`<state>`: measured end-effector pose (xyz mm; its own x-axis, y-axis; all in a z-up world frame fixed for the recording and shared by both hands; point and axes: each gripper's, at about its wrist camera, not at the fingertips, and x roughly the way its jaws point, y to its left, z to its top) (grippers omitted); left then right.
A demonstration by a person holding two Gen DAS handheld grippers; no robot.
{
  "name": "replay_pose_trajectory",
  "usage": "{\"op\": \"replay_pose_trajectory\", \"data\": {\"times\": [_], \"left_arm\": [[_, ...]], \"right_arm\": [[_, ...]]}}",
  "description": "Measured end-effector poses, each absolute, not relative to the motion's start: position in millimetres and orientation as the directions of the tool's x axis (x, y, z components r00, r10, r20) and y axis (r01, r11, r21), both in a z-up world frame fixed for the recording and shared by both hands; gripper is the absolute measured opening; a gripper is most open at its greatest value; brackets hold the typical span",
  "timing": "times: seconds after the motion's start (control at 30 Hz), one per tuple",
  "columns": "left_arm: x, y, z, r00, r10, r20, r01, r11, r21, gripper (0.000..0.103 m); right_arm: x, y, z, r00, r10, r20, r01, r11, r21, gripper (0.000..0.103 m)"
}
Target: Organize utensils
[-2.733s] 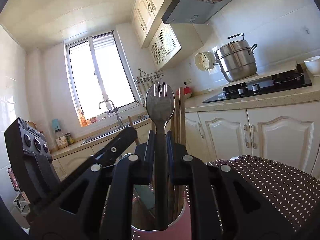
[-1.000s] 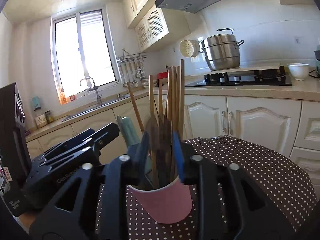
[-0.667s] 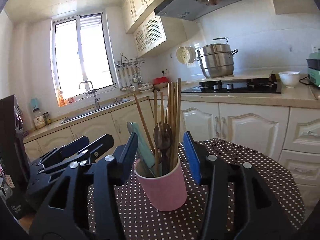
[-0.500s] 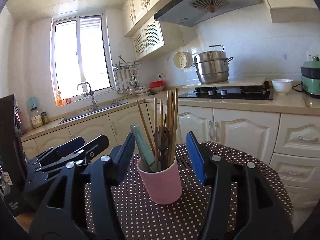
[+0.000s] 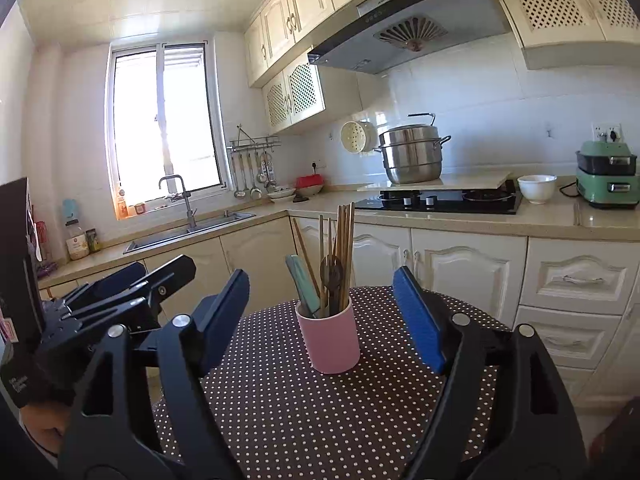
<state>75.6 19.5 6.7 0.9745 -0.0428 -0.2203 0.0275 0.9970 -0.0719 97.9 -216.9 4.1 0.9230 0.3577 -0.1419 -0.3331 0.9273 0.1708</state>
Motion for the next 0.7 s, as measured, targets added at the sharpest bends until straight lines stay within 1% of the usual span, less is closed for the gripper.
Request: {"op": "replay_pose_trajectory", "data": {"times": [0.1,0.2,0.33,0.5,0.57,0.7], "left_arm": [[64.7,18.5,12.2,0.974,-0.03,-0.225,0.016,0.998,-0.065,0.085],[53.1,15.2,16.7,0.977,-0.028,-0.21,0.019,0.999,-0.048,0.085],[38.2,11.4,22.8,0.986,0.0,-0.169,-0.004,1.0,-0.02,0.085],[28.4,8.0,27.9,0.99,-0.008,-0.139,0.007,1.0,-0.006,0.085],[24.6,6.3,28.3,0.993,0.013,-0.12,-0.012,1.0,0.015,0.085],[27.0,1.3,28.4,0.991,0.022,-0.132,-0.015,0.998,0.053,0.085]], "right_arm": [[84.7,-216.6,8.6,0.935,0.33,-0.127,-0.313,0.94,0.138,0.078],[75.0,-215.5,12.3,0.941,0.319,-0.114,-0.306,0.945,0.117,0.081],[66.3,-215.2,16.1,0.949,0.3,-0.099,-0.292,0.952,0.093,0.083],[57.4,-211.6,19.3,0.955,0.286,-0.077,-0.282,0.957,0.064,0.085],[54.6,-211.0,20.0,0.957,0.282,-0.071,-0.278,0.959,0.057,0.086],[53.5,-211.4,19.2,0.962,0.266,-0.059,-0.264,0.963,0.047,0.086]]}}
